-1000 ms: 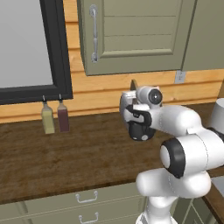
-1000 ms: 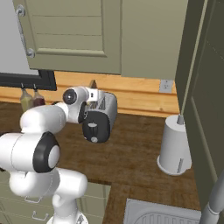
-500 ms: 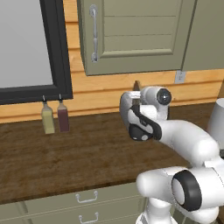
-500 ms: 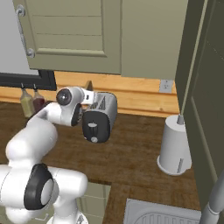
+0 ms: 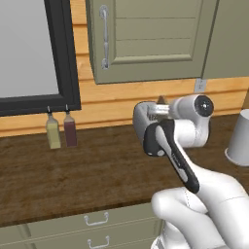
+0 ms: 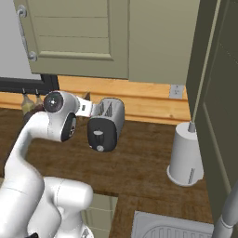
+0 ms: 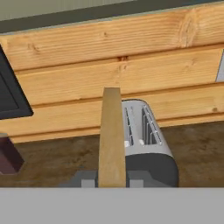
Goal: Start the toaster. Once the lever pops up, take the bread to the plate on the dining counter.
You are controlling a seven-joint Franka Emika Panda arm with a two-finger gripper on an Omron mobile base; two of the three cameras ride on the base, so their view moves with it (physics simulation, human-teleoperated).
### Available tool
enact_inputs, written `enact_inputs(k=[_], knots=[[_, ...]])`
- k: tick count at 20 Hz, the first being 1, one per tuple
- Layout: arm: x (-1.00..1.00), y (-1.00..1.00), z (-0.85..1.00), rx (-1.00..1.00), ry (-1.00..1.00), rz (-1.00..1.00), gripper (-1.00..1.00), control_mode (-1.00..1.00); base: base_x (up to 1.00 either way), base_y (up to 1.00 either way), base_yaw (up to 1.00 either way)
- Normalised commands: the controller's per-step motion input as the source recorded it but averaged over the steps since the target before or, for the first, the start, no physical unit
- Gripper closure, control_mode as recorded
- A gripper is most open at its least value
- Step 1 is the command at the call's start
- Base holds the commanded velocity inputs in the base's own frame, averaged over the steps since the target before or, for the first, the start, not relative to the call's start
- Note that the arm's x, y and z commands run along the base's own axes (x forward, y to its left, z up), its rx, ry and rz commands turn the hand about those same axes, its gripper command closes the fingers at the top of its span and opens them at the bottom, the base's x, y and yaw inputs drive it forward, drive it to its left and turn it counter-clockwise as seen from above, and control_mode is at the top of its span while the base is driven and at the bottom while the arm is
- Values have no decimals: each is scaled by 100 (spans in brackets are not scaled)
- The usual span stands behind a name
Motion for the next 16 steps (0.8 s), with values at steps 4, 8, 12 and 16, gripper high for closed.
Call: enact_inputs(k=[4,8,12,16], knots=[[-100,4,27,1,0,6,100,-100,0,0,0],[-100,2,10,0,10,12,100,-100,0,0,0],[-94,4,0,-2,10,10,100,-100,0,0,0],[-66,1,0,-9,12,6,100,-100,0,0,0]])
